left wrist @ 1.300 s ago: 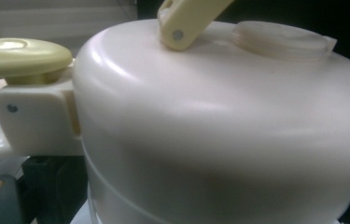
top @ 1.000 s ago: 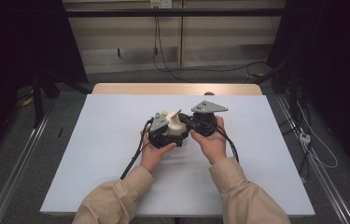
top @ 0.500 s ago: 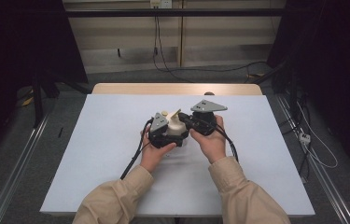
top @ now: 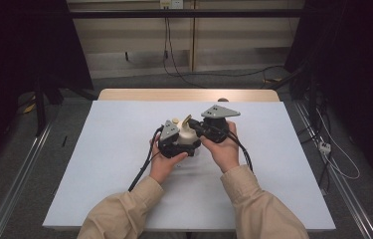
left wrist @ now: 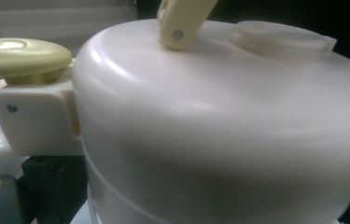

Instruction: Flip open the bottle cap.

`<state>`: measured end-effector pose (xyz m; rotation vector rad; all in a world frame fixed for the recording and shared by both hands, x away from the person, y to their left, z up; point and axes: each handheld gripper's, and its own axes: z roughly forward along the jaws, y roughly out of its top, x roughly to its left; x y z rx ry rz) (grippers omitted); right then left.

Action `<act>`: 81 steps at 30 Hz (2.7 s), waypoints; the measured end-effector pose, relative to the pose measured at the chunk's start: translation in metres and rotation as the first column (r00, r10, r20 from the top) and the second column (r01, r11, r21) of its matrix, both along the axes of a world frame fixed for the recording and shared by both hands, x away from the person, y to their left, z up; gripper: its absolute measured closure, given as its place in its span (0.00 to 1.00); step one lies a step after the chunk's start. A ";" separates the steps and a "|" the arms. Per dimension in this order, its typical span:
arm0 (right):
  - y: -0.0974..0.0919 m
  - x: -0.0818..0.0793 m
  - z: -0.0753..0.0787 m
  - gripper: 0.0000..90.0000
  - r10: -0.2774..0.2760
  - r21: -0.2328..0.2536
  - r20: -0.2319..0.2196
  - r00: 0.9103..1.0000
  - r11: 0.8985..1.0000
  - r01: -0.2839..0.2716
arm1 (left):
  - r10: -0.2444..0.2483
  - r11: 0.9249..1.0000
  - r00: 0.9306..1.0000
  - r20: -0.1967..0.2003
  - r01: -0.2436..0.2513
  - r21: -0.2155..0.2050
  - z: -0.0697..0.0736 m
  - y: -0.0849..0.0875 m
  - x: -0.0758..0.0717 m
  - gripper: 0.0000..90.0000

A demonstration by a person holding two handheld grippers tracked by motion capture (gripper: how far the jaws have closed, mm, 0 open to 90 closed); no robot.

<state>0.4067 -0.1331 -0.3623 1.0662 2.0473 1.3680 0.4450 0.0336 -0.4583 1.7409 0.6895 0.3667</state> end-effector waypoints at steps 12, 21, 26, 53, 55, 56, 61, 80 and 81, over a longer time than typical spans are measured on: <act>0.001 0.003 0.000 1.00 0.000 0.001 0.002 1.000 1.000 0.000 | 0.000 1.000 1.000 0.001 0.000 0.000 0.000 0.000 0.000 0.06; 0.002 0.004 0.000 1.00 0.000 0.005 0.000 1.000 1.000 0.000 | 0.000 1.000 1.000 0.001 0.000 0.000 0.000 0.000 0.000 0.06; 0.003 0.004 0.000 1.00 0.000 0.010 -0.001 1.000 1.000 0.000 | 0.000 1.000 1.000 0.001 0.000 0.000 0.000 0.000 0.000 0.06; 0.008 0.008 -0.001 1.00 0.000 0.004 0.011 1.000 1.000 0.000 | 0.000 1.000 1.000 0.001 0.000 0.000 0.000 0.000 0.000 0.06; 0.007 0.008 -0.001 1.00 -0.001 0.004 0.012 1.000 1.000 0.001 | 0.000 1.000 1.000 0.001 0.000 0.000 0.000 0.000 0.000 0.06; 0.007 0.008 -0.001 1.00 0.001 0.006 0.011 1.000 1.000 -0.001 | 0.000 1.000 1.000 0.001 0.000 0.000 0.000 0.000 0.000 0.06; 0.008 0.009 -0.001 1.00 0.003 0.008 0.009 1.000 1.000 -0.003 | 0.000 1.000 1.000 0.002 0.000 0.001 0.000 0.000 0.000 0.06; 0.011 0.011 -0.003 1.00 0.009 0.003 0.005 1.000 1.000 -0.009 | -0.004 1.000 1.000 0.001 0.004 0.002 0.000 0.001 0.000 0.06; 0.011 0.011 -0.003 1.00 0.009 0.003 0.005 1.000 1.000 -0.009 | -0.004 1.000 1.000 0.001 0.004 0.001 0.000 0.001 0.000 0.06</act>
